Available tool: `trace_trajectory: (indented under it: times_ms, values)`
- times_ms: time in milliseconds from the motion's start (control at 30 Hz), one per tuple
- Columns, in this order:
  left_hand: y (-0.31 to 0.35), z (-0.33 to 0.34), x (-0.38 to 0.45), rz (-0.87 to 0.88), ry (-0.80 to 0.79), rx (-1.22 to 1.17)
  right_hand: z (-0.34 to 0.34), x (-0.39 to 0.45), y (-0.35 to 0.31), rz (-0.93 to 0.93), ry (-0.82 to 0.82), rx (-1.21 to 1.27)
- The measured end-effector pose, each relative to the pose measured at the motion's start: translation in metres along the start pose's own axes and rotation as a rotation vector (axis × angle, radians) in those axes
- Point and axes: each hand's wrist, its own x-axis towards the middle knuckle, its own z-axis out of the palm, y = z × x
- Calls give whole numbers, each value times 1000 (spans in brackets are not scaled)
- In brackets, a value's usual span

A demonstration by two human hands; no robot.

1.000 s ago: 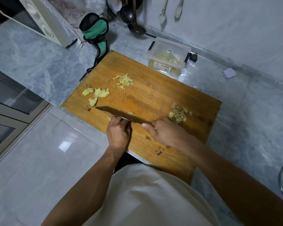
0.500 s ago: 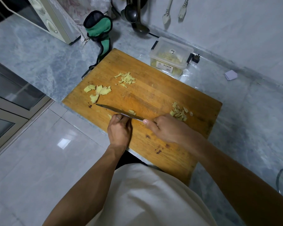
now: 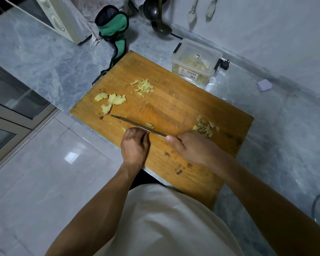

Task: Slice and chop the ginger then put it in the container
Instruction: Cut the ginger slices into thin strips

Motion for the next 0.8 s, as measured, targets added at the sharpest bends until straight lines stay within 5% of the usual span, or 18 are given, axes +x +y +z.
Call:
trace_trajectory:
  times_ms: [800]
  values:
    - [13, -9, 2, -21, -85, 88, 10, 10, 4, -6, 48, -31]
